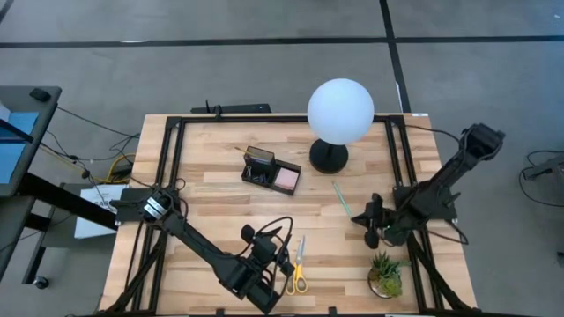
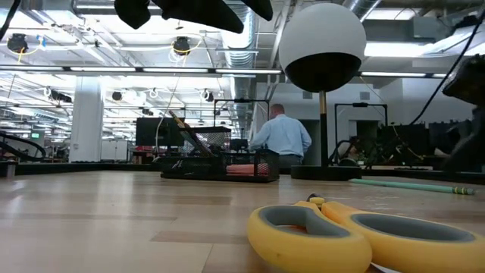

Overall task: Pick and place office supplies into organizer
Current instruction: Put the blue pencil into the black desk organizer

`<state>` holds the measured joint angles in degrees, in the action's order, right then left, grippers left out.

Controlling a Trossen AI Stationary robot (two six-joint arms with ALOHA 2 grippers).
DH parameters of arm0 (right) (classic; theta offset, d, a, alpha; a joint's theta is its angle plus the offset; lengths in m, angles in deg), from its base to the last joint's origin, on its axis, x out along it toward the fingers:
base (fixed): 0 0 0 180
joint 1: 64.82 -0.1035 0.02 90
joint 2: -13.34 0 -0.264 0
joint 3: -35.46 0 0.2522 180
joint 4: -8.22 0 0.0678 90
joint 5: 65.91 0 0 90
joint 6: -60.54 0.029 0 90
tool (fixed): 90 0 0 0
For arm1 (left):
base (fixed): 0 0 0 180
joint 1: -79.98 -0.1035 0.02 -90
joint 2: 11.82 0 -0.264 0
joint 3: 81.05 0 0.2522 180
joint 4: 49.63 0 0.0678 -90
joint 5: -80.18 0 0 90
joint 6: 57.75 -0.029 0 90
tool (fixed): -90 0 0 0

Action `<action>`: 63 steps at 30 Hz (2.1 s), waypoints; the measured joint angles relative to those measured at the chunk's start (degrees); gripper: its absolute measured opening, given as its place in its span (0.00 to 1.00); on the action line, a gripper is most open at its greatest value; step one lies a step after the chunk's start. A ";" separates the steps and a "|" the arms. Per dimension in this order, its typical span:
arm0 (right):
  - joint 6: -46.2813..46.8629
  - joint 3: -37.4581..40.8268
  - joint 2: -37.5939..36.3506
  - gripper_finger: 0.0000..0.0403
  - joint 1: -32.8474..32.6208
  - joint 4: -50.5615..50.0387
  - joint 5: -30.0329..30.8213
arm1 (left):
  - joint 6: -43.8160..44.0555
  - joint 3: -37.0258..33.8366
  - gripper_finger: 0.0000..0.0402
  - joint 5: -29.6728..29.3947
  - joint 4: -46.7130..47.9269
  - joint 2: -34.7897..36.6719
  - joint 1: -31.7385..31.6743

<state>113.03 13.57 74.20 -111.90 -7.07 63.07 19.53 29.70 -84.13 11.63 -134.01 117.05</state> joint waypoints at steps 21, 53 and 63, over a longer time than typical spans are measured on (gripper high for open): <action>3.01 -0.30 6.17 0.00 -0.19 -2.03 -7.32 | -0.07 0.00 0.41 1.70 0.02 -0.02 -0.53; 13.96 1.82 -8.76 0.00 -2.07 -19.17 18.31 | -1.11 0.00 0.41 3.99 0.00 -0.02 -2.24; 4.02 0.52 -9.60 0.00 14.11 -19.00 9.41 | -1.57 0.00 0.41 4.01 0.03 -0.07 -2.35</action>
<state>117.05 14.10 64.60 -97.79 -26.07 72.48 17.96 29.70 -80.12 11.66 -134.07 114.70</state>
